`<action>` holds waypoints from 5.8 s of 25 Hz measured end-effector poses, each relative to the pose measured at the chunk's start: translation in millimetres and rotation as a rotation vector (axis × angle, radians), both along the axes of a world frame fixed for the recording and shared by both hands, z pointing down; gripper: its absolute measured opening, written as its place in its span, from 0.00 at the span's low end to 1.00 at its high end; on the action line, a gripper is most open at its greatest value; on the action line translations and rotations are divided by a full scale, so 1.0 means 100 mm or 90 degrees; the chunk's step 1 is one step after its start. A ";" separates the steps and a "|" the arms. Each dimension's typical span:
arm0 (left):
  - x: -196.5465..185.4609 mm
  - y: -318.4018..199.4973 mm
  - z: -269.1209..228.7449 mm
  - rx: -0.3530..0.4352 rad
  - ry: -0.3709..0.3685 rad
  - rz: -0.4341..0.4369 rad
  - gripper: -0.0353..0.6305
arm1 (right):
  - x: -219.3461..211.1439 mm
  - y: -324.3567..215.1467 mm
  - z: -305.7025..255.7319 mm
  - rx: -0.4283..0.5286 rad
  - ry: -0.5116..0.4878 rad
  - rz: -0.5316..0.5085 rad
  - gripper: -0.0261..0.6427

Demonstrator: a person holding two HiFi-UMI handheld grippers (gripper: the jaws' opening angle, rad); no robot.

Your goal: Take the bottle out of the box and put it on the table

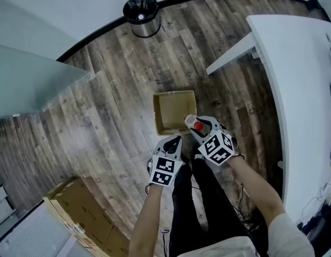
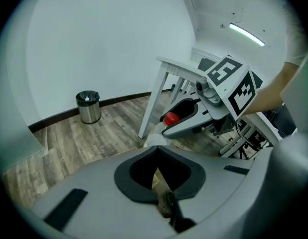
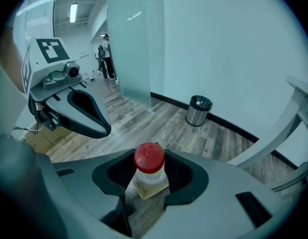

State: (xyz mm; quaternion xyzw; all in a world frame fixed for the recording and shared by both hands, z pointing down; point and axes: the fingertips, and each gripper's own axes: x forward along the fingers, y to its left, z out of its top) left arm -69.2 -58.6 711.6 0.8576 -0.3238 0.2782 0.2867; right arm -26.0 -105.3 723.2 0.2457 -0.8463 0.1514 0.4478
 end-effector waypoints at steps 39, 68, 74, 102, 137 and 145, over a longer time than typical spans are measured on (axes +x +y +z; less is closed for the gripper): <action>2.82 0.08 -3.72 0.210 0.084 0.322 0.08 | 3.14 0.19 -4.64 0.144 -0.040 0.270 0.34; 4.84 0.91 -3.76 0.192 0.088 0.288 0.08 | 5.33 0.99 -4.02 0.108 -0.071 0.388 0.36; 4.82 0.92 -3.73 0.177 0.090 0.281 0.08 | 5.35 0.94 -4.03 0.134 -0.072 0.404 0.38; 4.11 1.26 -4.19 0.186 0.169 0.348 0.07 | 4.72 2.20 -4.34 0.196 -0.190 0.730 0.45; 3.51 1.89 -3.85 0.211 0.158 0.346 0.07 | 3.90 3.00 -3.89 0.313 -0.234 0.879 0.20; 3.51 1.93 -3.81 0.204 0.161 0.353 0.07 | 3.86 3.03 -3.86 0.320 -0.211 0.877 0.11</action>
